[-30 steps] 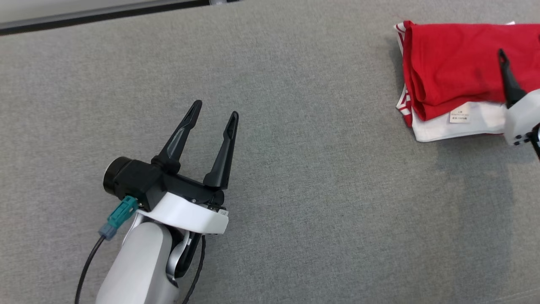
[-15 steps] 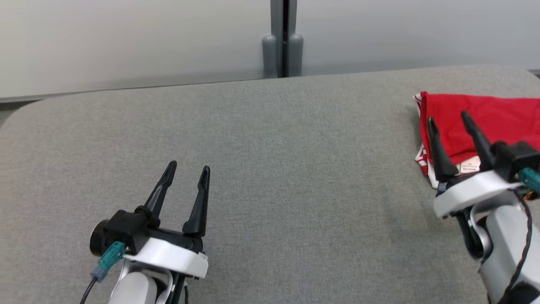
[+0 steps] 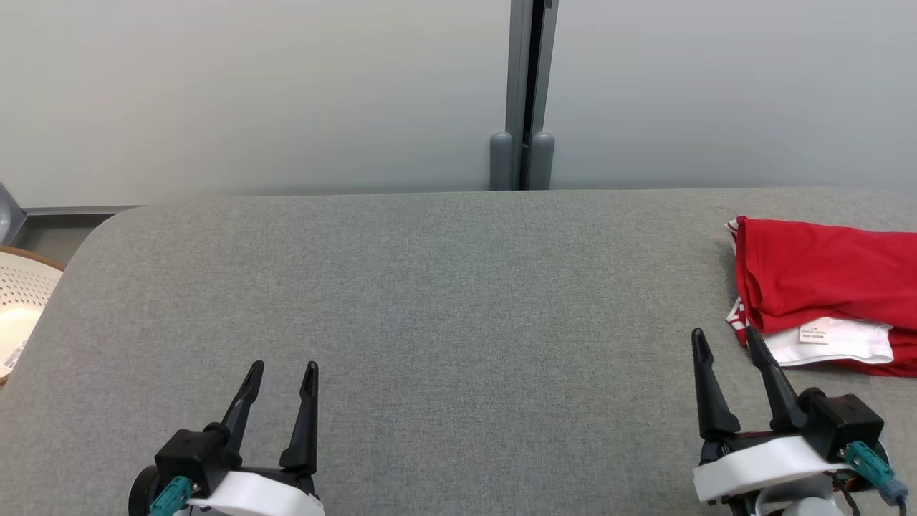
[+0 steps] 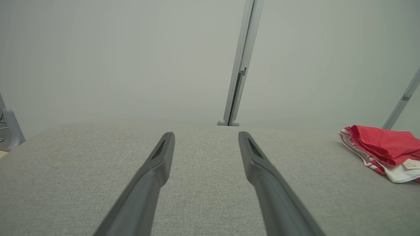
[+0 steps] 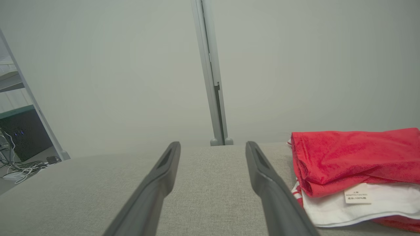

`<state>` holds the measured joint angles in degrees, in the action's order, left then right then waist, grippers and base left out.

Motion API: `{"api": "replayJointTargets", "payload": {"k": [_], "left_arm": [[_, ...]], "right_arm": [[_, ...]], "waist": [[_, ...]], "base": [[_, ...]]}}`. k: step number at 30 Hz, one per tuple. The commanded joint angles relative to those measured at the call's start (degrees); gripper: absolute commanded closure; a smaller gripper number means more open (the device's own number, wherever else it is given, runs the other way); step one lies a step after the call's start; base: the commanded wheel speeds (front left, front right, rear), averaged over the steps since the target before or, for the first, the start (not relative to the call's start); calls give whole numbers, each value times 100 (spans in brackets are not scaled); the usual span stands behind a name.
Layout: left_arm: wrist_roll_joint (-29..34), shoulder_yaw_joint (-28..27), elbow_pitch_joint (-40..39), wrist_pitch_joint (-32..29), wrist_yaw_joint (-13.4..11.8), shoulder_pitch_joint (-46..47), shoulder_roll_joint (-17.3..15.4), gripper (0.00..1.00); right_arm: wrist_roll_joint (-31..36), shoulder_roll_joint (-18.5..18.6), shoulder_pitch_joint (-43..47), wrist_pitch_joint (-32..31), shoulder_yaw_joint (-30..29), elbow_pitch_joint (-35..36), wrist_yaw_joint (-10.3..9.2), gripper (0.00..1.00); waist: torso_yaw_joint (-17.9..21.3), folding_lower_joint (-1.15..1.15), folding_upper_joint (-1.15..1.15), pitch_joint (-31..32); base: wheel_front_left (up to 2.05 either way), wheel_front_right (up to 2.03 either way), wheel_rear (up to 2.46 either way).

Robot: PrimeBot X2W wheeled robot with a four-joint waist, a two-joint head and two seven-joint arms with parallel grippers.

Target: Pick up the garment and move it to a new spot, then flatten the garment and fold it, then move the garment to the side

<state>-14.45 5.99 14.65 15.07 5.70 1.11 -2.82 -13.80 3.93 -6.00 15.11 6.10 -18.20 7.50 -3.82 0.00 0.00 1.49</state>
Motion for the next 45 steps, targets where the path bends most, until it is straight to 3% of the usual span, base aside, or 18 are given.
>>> {"api": "replayJointTargets", "payload": {"k": [1,9,45], "left_arm": [[-33,-37,38,6,-13,-39,-16,0],[-98,-203,-7,6,-67,-86,-16,0],[-319,-236,-101,6,100,-175,-17,0]], "right_arm": [[66,-8,102,2,-90,71,-3,0],[175,-96,435,3,-113,318,-3,0],[80,-98,340,2,-5,520,-3,0]], "waist": [[0,0,0,3],[46,0,0,49],[82,0,0,47]], "base": [[0,0,0],[0,0,0],[0,0,0]]}}
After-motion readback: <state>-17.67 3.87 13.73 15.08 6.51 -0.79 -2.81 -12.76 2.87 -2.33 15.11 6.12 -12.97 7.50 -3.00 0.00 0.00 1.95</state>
